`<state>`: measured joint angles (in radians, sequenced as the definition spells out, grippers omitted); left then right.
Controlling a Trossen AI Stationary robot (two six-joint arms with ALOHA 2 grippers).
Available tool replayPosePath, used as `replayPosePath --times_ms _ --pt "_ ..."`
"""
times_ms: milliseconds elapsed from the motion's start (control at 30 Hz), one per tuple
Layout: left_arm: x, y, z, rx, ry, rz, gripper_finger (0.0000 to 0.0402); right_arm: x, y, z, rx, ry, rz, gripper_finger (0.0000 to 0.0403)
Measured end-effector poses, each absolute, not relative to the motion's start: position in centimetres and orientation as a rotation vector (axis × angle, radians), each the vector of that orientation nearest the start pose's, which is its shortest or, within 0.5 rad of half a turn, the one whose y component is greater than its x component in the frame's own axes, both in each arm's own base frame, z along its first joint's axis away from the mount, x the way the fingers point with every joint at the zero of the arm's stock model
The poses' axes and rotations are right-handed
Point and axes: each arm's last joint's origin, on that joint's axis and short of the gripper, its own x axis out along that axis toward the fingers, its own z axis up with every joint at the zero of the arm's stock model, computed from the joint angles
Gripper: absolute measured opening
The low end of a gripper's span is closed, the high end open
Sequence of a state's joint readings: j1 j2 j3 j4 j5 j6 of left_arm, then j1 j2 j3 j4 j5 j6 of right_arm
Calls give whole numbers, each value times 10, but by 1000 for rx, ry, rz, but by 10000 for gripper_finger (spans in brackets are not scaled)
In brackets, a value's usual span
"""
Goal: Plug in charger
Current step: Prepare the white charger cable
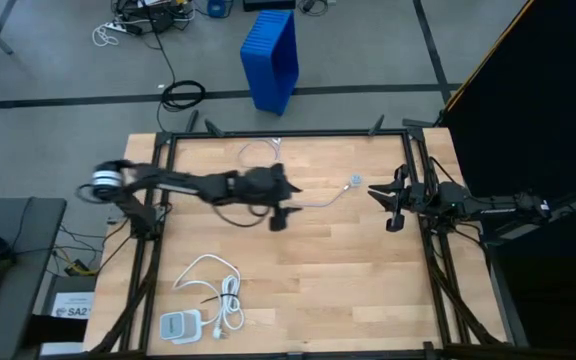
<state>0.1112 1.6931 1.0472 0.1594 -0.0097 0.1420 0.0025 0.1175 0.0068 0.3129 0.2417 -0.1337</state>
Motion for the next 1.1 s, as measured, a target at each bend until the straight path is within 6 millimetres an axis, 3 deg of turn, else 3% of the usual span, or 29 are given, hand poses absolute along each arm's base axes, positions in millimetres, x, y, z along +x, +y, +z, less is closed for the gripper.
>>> replayPosePath --times_ms 200,467,667,867,1100 --pt "426 54 202 122 519 91 261 102 -7 186 -108 -184 -251 47" --pt "482 96 174 96 607 153 262 102 -7 186 -108 -184 -251 34" --pt "504 121 167 39 589 175 262 102 -7 186 -108 -185 -251 27" --pt "521 122 150 13 603 141 262 102 -7 186 -108 -185 -251 25" --pt "522 128 146 1 605 231 252 102 -7 186 -108 -185 -251 35"
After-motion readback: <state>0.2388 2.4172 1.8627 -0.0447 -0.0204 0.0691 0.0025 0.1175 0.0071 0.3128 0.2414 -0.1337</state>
